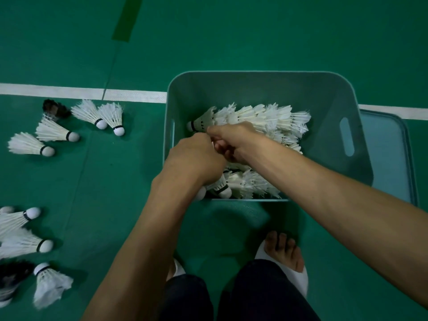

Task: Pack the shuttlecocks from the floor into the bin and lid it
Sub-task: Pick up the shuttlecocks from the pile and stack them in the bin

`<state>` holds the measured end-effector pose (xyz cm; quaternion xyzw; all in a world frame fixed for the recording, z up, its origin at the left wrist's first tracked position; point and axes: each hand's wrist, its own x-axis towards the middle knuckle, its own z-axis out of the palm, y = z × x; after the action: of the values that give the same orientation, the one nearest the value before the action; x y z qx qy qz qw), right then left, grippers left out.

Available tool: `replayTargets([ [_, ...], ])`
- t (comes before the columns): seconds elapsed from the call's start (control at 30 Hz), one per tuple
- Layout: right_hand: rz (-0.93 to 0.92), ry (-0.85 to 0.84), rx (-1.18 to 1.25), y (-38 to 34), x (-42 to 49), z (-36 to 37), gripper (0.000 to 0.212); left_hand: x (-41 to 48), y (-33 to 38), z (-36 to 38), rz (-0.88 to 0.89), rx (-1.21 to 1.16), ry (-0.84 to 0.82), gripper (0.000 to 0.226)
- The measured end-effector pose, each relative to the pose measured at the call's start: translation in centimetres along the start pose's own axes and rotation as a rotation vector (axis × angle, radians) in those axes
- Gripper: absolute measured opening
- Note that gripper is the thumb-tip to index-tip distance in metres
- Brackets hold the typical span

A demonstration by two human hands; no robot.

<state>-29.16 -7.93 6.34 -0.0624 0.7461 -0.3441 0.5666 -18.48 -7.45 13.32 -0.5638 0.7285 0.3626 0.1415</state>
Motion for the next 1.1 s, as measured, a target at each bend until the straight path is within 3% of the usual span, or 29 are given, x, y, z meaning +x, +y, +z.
replayTargets([
  [0.13,0.005,-0.109,0.056,-0.2,-0.6,-0.6,0.013,0.0,-0.2,0.4,0.016,0.016,0.028,0.015],
  [0.23,-0.050,-0.058,0.123,-0.7,-1.4,-2.5,0.012,0.1,-0.4,0.4,0.037,-0.067,0.066,0.038],
  [0.3,-0.128,-0.063,0.105,-0.7,-2.1,-4.4,0.011,0.2,-0.3,0.4,0.070,-0.142,0.096,0.037],
  [0.43,-0.437,-0.210,-0.208,0.0,-4.0,-8.2,0.025,0.9,0.3,1.3,0.144,-0.342,0.082,0.011],
  [0.57,-0.573,-0.273,-0.537,1.4,-4.9,-11.0,0.035,1.7,0.7,2.9,0.125,-0.583,0.036,0.010],
  [0.67,-0.562,-0.308,-0.525,2.2,-4.7,-11.9,0.033,2.2,0.7,3.7,0.105,-0.638,0.036,0.019],
  [0.83,-0.369,-0.409,-0.522,1.6,-3.5,-14.5,0.030,2.4,0.7,4.4,0.129,-0.665,0.000,0.024],
  [1.0,-0.342,-0.476,-0.594,0.2,-3.6,-15.6,0.017,2.6,1.2,4.1,0.132,-0.777,0.193,0.023],
  [1.1,-0.361,-0.300,-0.564,-0.1,-3.5,-15.8,0.017,2.5,0.8,3.4,0.129,-0.633,0.367,0.028],
])
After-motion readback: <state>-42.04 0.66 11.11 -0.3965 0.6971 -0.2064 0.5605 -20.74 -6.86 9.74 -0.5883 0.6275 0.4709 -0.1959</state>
